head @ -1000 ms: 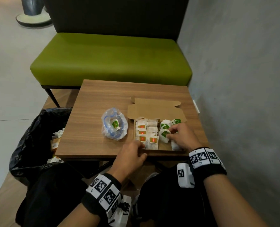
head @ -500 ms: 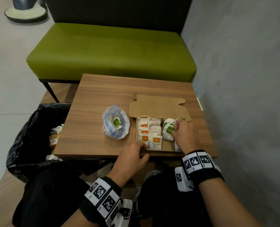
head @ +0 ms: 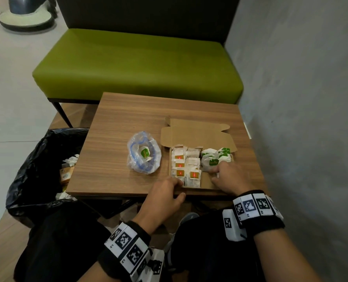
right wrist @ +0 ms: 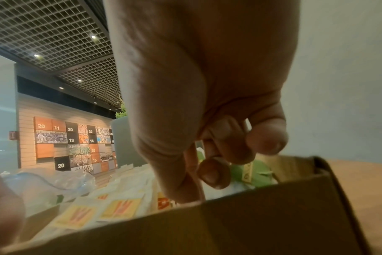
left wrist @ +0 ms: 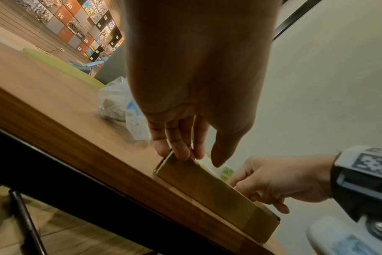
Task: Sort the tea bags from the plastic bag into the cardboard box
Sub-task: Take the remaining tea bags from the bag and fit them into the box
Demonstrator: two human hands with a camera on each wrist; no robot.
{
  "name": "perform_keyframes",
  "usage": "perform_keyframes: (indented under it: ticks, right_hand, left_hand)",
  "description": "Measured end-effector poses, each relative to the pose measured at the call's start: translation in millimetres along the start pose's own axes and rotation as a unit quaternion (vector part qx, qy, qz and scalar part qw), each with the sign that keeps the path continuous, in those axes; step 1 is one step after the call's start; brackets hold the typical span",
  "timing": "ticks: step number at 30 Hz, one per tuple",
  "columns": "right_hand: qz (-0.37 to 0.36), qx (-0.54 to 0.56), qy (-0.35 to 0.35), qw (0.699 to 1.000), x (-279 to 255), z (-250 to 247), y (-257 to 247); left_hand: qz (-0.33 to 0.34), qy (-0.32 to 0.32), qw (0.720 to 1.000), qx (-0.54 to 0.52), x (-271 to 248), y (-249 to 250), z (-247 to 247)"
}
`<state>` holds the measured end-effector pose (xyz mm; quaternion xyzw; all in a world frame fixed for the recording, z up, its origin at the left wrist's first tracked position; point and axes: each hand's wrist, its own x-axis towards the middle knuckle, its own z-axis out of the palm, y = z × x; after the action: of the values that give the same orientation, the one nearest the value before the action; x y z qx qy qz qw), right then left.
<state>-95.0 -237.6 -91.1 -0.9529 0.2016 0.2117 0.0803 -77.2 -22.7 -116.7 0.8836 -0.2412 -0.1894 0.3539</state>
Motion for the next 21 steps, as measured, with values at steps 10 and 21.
perform_keyframes:
  ticks: [10, 21]
  right_hand:
    - [0.023, 0.118, 0.047, 0.992, -2.6, -2.5, -5.2]
    - [0.042, 0.193, 0.058, 0.979, -6.2, -4.5, 3.0]
  left_hand:
    - [-0.004, -0.011, 1.000, -0.005, -0.6, -0.2, -1.5]
    - [0.038, 0.160, 0.986, 0.024, -3.3, 0.6, -29.7]
